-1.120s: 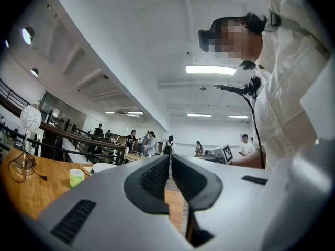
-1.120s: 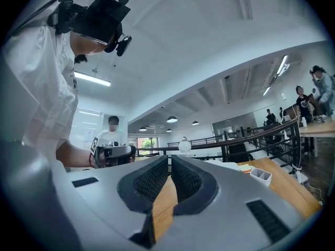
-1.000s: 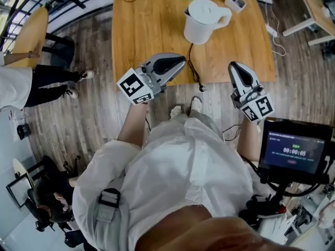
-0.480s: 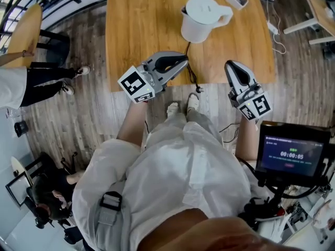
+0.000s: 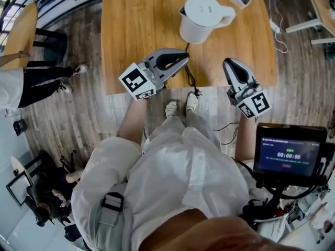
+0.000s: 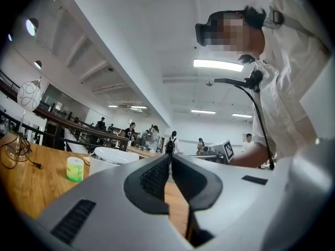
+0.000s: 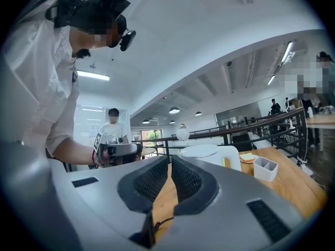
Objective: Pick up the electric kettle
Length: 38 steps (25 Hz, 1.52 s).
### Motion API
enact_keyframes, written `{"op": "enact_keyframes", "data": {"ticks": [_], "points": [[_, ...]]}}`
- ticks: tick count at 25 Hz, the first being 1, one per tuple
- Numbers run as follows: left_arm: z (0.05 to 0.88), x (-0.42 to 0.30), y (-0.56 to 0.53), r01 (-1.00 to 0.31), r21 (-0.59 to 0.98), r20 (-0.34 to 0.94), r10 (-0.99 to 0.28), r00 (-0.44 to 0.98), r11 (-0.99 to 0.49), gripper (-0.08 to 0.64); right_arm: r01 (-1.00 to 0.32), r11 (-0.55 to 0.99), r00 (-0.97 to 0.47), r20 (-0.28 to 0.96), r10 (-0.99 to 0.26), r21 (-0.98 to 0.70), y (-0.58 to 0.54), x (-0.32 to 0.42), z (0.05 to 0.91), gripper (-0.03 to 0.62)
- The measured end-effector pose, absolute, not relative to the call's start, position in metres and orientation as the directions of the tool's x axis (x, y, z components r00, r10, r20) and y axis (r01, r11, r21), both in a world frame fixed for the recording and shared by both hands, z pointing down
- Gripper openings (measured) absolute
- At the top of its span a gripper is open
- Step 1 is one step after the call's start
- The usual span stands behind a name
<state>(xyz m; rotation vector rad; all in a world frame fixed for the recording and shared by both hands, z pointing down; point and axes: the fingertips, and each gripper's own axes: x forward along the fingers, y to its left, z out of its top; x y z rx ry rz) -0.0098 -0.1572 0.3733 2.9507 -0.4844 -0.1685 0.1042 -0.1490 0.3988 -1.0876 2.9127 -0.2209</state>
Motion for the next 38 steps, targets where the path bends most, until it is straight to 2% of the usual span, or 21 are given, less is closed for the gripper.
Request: {"op": "enact_keyframes", "data": {"ticks": [6, 24, 26, 27, 28, 33, 38], "points": [[0.379, -0.007, -0.16, -0.3, 0.165, -0.086, -0.317, 0.945, -0.939, 0.008, -0.652, 0.745, -0.756, 0.038, -0.654, -0.145, -0.156, 0.106, 0.403, 0.011], [0.464, -0.009, -0.227, -0.333, 0.207, -0.059, -0.351, 0.934, -0.92, 0.014, -0.649, 0.736, -0.758, 0.075, -0.648, -0.196, -0.223, 0.107, 0.485, 0.025], [0.471, -0.011, -0.234, -0.335, 0.212, -0.05, -0.352, 0.935, -0.918, 0.059, -0.647, 0.735, -0.76, 0.088, -0.644, -0.203, -0.228, 0.108, 0.491, 0.097], [0.471, -0.011, -0.236, -0.334, 0.212, -0.045, -0.35, 0.936, -0.919, 0.097, -0.647, 0.736, -0.761, 0.096, -0.642, -0.201, -0.228, 0.108, 0.491, 0.106], [0.471, -0.01, -0.236, -0.333, 0.209, -0.039, -0.348, 0.937, -0.919, 0.121, -0.647, 0.737, -0.761, 0.105, -0.64, -0.197, -0.228, 0.109, 0.491, 0.114], [0.474, -0.01, -0.245, -0.347, 0.198, -0.029, -0.36, 0.933, -0.917, 0.152, -0.652, 0.735, -0.758, 0.132, -0.639, -0.185, -0.232, 0.112, 0.498, 0.124], [0.475, -0.011, -0.251, -0.361, 0.195, -0.024, -0.372, 0.928, -0.912, 0.226, -0.656, 0.732, -0.754, 0.139, -0.642, -0.184, -0.237, 0.114, 0.499, 0.138]]}}
